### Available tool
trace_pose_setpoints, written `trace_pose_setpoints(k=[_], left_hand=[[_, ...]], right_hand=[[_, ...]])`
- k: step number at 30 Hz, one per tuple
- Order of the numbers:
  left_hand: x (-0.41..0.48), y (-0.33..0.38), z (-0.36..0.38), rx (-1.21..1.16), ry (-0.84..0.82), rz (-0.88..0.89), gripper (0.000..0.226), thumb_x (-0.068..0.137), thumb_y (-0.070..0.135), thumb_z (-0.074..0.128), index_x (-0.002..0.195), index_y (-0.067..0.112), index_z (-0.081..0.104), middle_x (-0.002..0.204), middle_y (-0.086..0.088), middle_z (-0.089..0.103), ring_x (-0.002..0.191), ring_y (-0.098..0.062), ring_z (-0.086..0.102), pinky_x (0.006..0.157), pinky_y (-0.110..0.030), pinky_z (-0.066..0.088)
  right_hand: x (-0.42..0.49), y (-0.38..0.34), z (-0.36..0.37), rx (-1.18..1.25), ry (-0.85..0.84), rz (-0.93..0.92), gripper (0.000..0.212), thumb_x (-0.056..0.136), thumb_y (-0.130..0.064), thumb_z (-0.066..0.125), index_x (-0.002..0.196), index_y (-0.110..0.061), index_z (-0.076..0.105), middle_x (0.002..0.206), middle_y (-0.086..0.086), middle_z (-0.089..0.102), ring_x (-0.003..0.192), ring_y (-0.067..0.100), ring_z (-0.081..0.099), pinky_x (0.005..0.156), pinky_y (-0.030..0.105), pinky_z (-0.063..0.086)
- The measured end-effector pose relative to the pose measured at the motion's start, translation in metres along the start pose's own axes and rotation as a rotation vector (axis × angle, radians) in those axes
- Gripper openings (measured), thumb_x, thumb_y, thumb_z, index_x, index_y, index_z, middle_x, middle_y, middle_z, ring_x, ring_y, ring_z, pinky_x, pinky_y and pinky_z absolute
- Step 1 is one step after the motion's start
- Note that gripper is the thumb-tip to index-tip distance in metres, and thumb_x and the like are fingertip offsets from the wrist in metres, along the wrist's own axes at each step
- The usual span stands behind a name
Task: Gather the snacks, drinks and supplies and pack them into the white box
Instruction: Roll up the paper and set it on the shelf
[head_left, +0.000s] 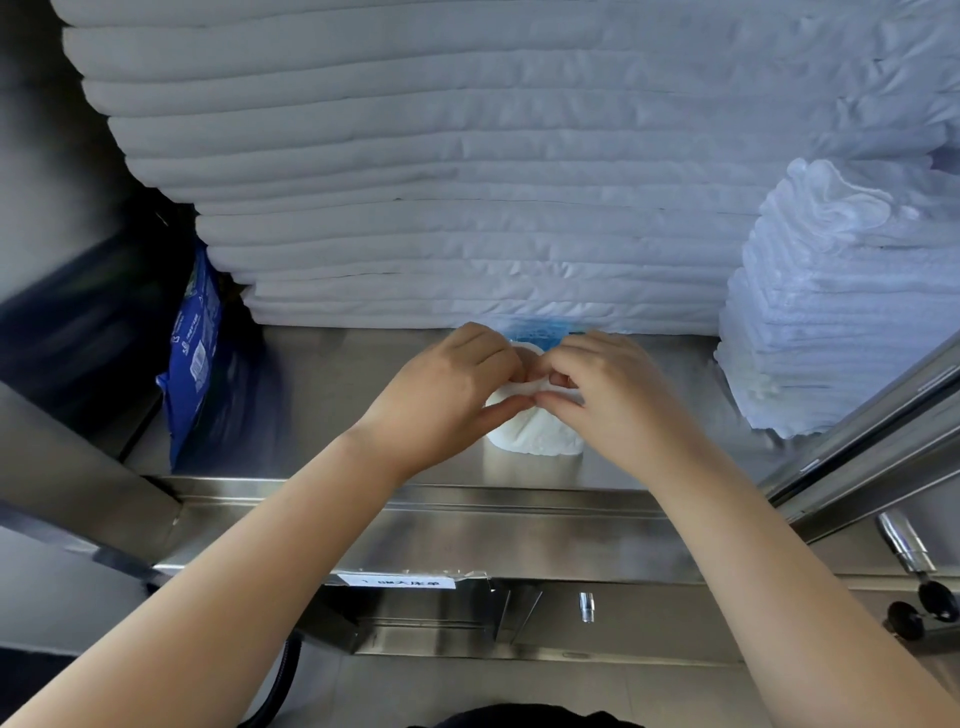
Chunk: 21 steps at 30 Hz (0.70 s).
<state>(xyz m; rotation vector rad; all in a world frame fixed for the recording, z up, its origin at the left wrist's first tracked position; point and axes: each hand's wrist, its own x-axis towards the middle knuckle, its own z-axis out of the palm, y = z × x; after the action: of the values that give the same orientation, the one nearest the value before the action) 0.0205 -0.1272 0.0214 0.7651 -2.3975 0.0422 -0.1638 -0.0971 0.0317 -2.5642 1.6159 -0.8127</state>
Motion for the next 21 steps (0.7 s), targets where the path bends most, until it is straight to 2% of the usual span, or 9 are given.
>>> trace_pose_setpoints(k=[3,7,12,18,21], left_hand=[[-0.001,-0.003,-0.001,0.030,-0.007,0.018,0.017,0.082,0.020,0.072,0.083,0.004,0.067,0.080,-0.006,0.064,0.081,-0.030,0.057,0.070,-0.038,0.050],[-0.001,-0.004,-0.005,0.000,-0.048,0.002,0.015,0.084,0.019,0.070,0.088,0.004,0.068,0.082,-0.006,0.065,0.085,-0.031,0.058,0.071,-0.041,0.050],[0.000,-0.010,-0.013,-0.030,-0.127,0.047,0.012,0.085,0.013,0.068,0.091,0.003,0.067,0.088,-0.009,0.066,0.089,-0.031,0.059,0.076,-0.042,0.049],[0.000,-0.005,-0.010,-0.042,-0.104,-0.025,0.021,0.082,0.025,0.071,0.090,0.007,0.068,0.088,-0.004,0.067,0.096,-0.027,0.058,0.080,-0.038,0.049],[-0.001,0.000,-0.006,-0.046,-0.077,-0.076,0.015,0.079,0.019,0.074,0.087,0.008,0.069,0.085,-0.002,0.067,0.096,-0.027,0.059,0.075,-0.038,0.051]], right_hand=[[-0.001,-0.002,0.002,0.020,0.024,0.028,0.011,0.079,-0.026,0.073,0.083,-0.019,0.067,0.069,-0.016,0.038,0.070,0.008,0.038,0.065,0.026,0.030],[-0.001,0.003,0.002,0.040,0.017,0.024,0.014,0.080,-0.031,0.072,0.087,-0.019,0.068,0.074,-0.012,0.040,0.073,0.008,0.040,0.068,0.026,0.032],[-0.002,0.007,0.001,0.050,-0.001,0.010,0.010,0.080,-0.022,0.072,0.089,-0.020,0.068,0.073,-0.015,0.039,0.072,0.007,0.040,0.070,0.028,0.032],[-0.001,0.004,0.003,0.044,0.012,-0.005,0.010,0.080,-0.022,0.073,0.087,-0.017,0.067,0.073,-0.015,0.042,0.072,0.007,0.040,0.067,0.028,0.034],[0.000,0.007,0.002,0.048,0.009,0.001,0.012,0.080,-0.026,0.073,0.088,-0.019,0.067,0.072,-0.016,0.043,0.070,0.007,0.041,0.067,0.026,0.033]])
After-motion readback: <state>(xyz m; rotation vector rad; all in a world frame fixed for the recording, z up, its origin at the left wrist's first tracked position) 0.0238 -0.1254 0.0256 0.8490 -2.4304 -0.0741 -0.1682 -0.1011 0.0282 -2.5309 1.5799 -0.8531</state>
